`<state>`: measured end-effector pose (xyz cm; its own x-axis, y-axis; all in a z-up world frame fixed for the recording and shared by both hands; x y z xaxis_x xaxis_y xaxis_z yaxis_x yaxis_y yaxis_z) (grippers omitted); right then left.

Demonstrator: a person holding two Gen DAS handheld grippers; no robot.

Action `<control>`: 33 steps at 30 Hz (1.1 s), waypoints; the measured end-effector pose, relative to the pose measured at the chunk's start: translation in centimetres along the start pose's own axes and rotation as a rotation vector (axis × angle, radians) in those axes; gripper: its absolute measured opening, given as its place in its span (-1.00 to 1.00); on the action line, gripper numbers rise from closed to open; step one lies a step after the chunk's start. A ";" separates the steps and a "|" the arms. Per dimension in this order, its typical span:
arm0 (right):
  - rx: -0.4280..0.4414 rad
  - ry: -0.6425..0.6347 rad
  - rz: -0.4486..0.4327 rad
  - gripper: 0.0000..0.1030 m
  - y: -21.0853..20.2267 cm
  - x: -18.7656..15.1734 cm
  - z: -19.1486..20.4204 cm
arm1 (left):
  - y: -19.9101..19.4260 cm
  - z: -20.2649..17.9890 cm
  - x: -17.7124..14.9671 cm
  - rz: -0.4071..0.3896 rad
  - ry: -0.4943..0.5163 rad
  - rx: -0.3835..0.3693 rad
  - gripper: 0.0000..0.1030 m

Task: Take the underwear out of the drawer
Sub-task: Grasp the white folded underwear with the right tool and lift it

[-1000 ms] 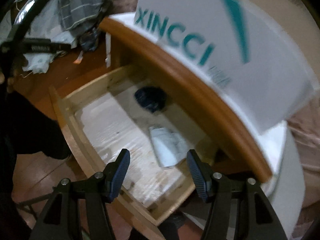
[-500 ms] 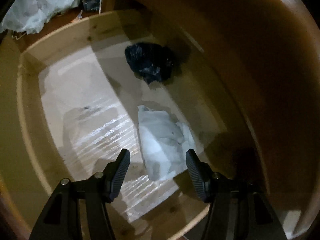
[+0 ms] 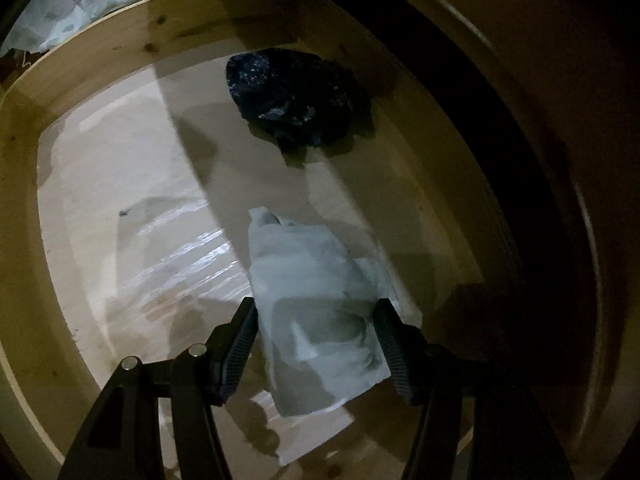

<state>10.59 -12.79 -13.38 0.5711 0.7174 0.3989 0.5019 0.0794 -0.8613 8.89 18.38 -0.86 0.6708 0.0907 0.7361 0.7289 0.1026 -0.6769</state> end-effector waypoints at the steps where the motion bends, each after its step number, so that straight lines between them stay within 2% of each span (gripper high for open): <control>1: 0.003 0.002 0.002 0.20 0.2 -0.1 -0.1 | 0.1 0.0 0.0 0.003 0.003 0.001 0.79; 5: 0.006 -0.018 0.012 0.27 1.3 0.1 -0.1 | 0.2 -0.2 -0.3 0.005 0.011 0.001 0.79; 10: 0.029 0.025 0.009 0.33 1.4 0.0 -0.6 | 0.3 -0.2 -0.5 0.012 0.009 0.005 0.79; 18: 0.037 0.070 0.049 0.30 1.1 -1.6 -1.1 | 0.3 -0.1 -0.5 0.008 0.006 0.008 0.79; 20: 0.048 0.077 0.064 0.25 0.8 -2.3 -1.0 | 0.4 0.0 -0.5 0.007 -0.003 0.011 0.79; 23: 0.044 0.062 0.076 0.05 0.4 -3.0 -0.8 | 0.4 0.2 -0.6 0.014 -0.012 0.016 0.79; 30: 0.059 0.088 0.099 -0.29 -0.9 -3.5 -0.9 | 0.0 0.2 -0.6 -0.008 0.020 0.036 0.79; 33: 0.070 0.115 0.106 -0.30 -1.2 -3.4 -0.6 | 0.1 0.0 -0.7 -0.001 0.034 0.037 0.79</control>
<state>8.41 -15.71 -13.49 0.6907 0.6409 0.3350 0.3910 0.0587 -0.9185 8.50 18.36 -1.47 0.6746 0.0572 0.7360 0.7246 0.1391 -0.6750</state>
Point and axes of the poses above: each gripper's, at about its wrist camera, not at the fingertips, and y roughly the way its jaws point, z to its left, x to its top, the point moved 7 cm from there along y, roughly the way its jaws point, and after that the axes turned 13 degrees about -z, right-handed, at the moved point
